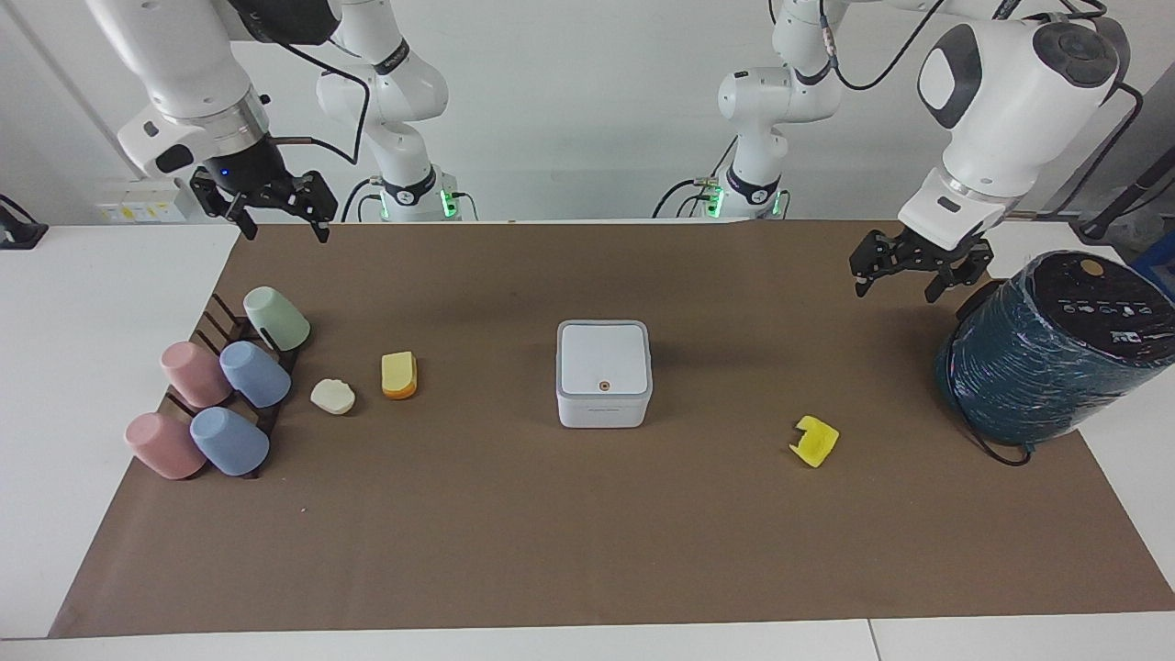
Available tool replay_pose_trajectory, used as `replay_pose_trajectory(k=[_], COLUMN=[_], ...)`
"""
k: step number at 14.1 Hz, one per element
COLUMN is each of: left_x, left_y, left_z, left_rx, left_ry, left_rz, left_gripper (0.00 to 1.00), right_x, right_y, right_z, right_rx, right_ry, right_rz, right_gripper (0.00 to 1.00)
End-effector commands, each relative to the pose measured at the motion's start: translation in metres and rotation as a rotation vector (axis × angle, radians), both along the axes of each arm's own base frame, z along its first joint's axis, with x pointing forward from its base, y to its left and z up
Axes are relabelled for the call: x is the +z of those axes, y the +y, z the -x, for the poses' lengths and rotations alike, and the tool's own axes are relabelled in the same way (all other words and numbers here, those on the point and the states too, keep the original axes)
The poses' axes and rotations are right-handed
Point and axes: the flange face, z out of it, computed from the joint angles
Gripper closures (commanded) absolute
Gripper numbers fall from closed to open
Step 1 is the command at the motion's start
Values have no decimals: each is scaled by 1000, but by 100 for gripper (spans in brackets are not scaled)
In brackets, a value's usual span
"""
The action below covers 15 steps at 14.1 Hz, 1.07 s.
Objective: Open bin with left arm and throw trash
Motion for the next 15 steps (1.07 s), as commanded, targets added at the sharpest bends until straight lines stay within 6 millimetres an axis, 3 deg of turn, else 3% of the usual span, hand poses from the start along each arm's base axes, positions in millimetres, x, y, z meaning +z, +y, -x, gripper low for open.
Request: replay_pose_trajectory(k=[1,4,6,9,12,15], left_x=[0,0,-1,-4,-17,-44], left_y=[-4,-24,-49,-92,-147,-191], left_z=[7,10,14,18,40,67], left_rx=[-4,-35,-67,62,215,226], left_ry=[-16,-13,-17,-69,-123,-165], left_rz=[-16,-16,-14,8,111,168], left_gripper=[0,0,0,0,46,73], right_x=[5,5,5,0,-12,-51], right_y=[0,1,1,2,3,4], right_z=[2,2,0,0,-4,-6], right_rx=[22,13,14,18,23,30], right_ry=[-18,-22,-33,-55,-74,-102], right_rz=[16,15,15,10,3,1], right_gripper=[0,0,0,0,0,0])
